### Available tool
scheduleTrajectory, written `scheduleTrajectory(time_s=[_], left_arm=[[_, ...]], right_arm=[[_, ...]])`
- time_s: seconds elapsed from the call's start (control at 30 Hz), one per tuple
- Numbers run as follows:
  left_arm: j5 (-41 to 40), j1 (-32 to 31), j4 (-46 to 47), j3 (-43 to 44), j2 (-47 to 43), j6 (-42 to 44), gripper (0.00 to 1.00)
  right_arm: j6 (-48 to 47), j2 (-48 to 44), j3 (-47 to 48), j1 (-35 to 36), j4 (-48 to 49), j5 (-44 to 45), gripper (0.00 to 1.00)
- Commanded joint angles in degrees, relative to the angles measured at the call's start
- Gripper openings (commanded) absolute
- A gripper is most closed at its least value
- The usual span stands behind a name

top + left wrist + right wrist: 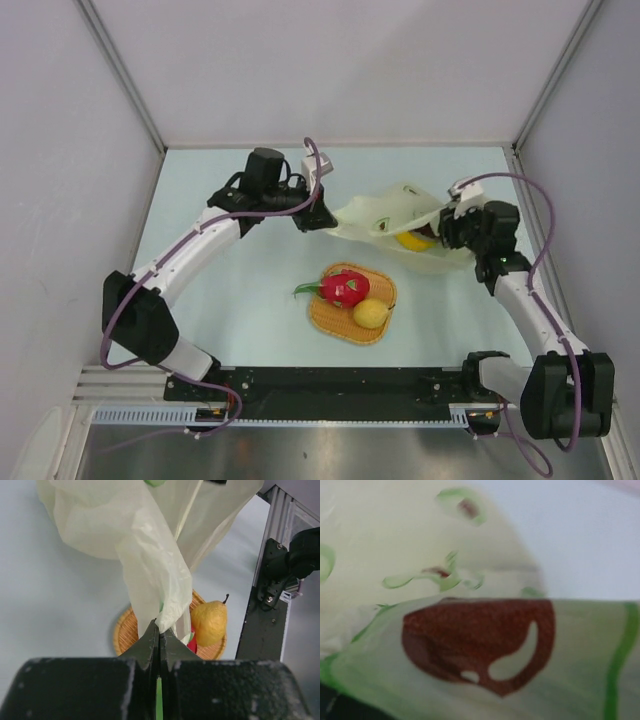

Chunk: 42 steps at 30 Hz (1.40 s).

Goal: Take the fake fruits out of the plastic bag

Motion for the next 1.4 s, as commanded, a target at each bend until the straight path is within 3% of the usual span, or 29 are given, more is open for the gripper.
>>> scheduleTrajectory(time_s=[0.0,0.27,0.33,0.53,0.63,1.0,1.07,1.2,1.37], left_arm=[[2.0,-0.2,3.8,-1.3,-2.7,-3.5,0.0],[1.5,-1.3,8.2,2.8,-0.1,-8.3,0.0],[0.4,-1.6,8.0,4.0,0.9,-8.3,0.01],[-1.9,-2.3,7.6,4.1,1.9,-9.1,0.0],[-2.6,-2.3,6.8,2.6,1.2,-7.5,0.0],[-2.4,-2.7,5.9,4.4,3.5,-4.2,0.0],[-2.0,-3.4,6.2,5.2,3.9,-5.5,0.0],[1.5,-3.6,8.4,6.1,5.0,-8.2,0.0],[9.0,-3.7,13.1,12.0,8.7,-16.8,0.0]], right_arm=[[-1.4,-0.3,-2.7,4.9,-7.4,-6.9,0.45],[-4.4,2.5,-4.4,9.6,-3.7,-0.7,0.51],[-4.7,2.8,-6.3,11.4,-3.3,1.6,0.57],[-6.1,-4.0,-10.5,18.5,-16.9,4.1,0.65],[-5.1,-8.5,-10.2,18.5,-15.3,8.5,0.71],[-0.6,-0.3,0.0,2.0,3.7,17.3,0.75],[0.0,-1.0,2.3,1.9,-0.6,13.9,0.75],[-5.3,-2.6,2.5,9.8,-14.5,0.1,0.73],[-7.7,-3.8,2.8,15.9,-16.7,1.2,0.75]])
